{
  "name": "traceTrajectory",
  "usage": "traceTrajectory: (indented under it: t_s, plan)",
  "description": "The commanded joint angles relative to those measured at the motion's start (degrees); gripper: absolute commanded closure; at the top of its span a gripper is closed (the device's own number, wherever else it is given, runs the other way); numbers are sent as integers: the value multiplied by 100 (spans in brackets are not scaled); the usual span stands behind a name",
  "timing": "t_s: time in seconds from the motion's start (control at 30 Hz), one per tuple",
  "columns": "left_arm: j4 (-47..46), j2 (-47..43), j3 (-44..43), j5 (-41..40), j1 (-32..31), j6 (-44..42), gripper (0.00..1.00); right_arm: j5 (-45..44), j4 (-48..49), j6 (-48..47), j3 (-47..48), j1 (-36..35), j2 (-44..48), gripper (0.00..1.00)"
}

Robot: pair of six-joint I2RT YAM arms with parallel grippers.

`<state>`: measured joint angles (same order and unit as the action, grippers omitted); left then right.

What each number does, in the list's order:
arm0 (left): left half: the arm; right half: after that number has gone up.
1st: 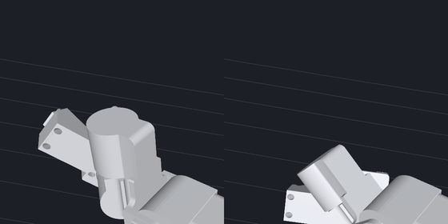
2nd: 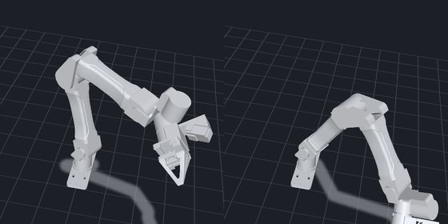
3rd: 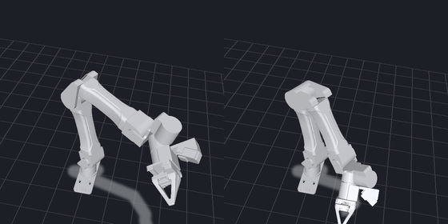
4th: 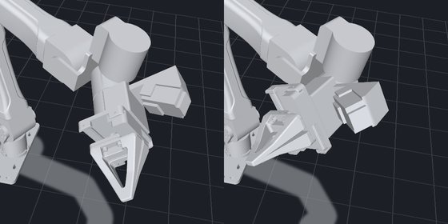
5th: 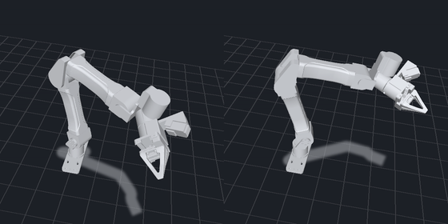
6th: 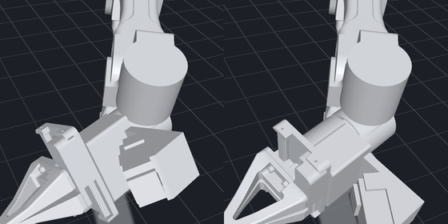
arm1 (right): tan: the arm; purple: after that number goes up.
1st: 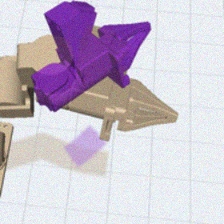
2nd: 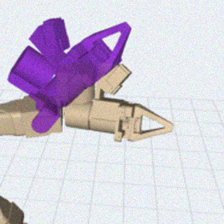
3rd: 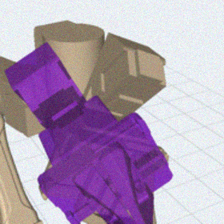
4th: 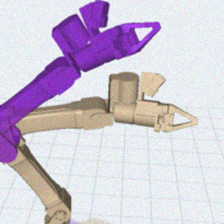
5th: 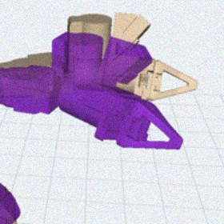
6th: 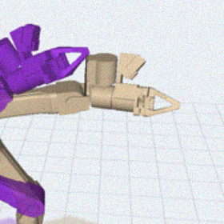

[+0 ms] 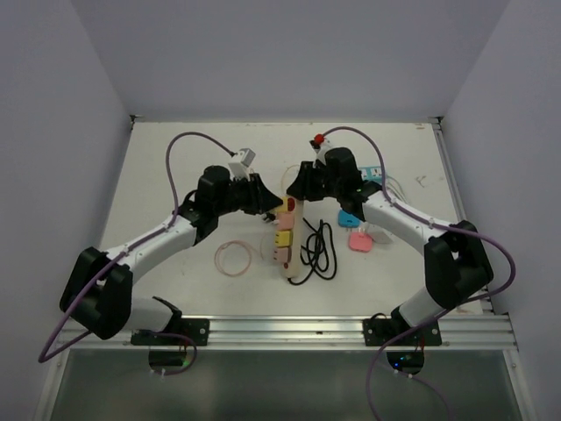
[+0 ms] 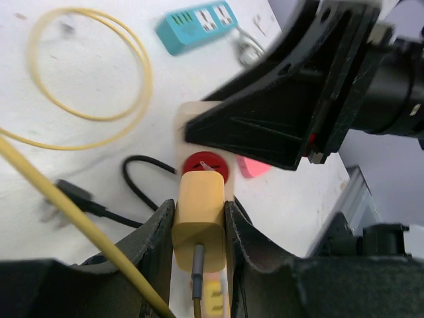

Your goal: Pull the plug off the socket

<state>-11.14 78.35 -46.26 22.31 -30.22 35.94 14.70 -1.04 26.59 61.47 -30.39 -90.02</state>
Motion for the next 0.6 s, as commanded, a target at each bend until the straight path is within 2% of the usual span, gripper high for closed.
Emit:
traceTrajectory:
  t_s: [0.0, 0.17, 0.3, 0.57]
  plan:
    - [-4, -707, -84, -103, 674, -70, 100, -1829, -810, -945, -276, 569, -262, 100]
    - [182, -751, -269, -156, 701, 9, 100, -2103, -890, -1006, -276, 578, -341, 100]
    - [374, -690, -313, -402, 728, -70, 100, -1892, -854, -910, -294, 578, -315, 100]
    - [122, 716, -261, -33, 1185, 53, 100, -1558, -846, -699, -206, 578, -139, 100]
